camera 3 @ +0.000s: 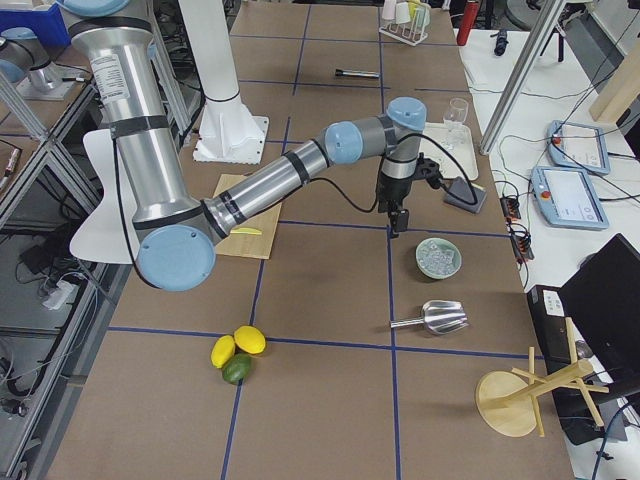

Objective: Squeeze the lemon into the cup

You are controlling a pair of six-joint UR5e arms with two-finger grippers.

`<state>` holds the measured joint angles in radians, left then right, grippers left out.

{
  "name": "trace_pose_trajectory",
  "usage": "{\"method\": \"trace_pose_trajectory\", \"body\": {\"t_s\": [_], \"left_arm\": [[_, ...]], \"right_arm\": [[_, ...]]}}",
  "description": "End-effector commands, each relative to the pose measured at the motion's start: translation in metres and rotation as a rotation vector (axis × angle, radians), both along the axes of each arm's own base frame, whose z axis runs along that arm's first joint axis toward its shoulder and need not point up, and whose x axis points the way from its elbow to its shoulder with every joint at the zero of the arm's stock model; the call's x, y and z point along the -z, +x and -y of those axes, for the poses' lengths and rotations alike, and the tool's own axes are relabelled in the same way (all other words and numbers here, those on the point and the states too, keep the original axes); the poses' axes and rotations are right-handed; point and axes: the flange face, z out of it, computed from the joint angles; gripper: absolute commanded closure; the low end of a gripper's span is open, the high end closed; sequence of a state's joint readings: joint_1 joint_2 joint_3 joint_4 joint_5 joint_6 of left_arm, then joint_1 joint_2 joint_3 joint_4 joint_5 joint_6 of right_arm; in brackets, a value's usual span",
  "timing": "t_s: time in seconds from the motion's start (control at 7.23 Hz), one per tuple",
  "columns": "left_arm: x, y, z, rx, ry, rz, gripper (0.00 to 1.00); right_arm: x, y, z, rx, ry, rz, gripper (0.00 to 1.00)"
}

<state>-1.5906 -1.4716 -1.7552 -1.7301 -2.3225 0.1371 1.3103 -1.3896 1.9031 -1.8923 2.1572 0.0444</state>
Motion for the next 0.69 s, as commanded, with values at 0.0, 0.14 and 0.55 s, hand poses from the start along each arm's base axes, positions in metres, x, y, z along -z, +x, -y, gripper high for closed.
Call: {"method": "trace_pose_trajectory", "body": {"t_s": [0.0, 0.14, 0.55], "left_arm": [[0.021, 0.0, 0.013, 0.007, 0.143, -0.001, 0.0], [0.05, 0.0, 0.019, 0.009, 0.337, 0.001, 0.0], [0.072, 0.049, 0.033, 0.083, 0.417, -0.158, 0.0]], "right_arm": [[-0.066, 0.084, -0.048, 0.019, -0.032, 0.109, 0.0], [-0.075, 0.111, -0.055, -0.045, -0.063, 0.12, 0.0], [-0.09, 0.14, -0.069, -0.123, -0.099, 0.127, 0.0]]}}
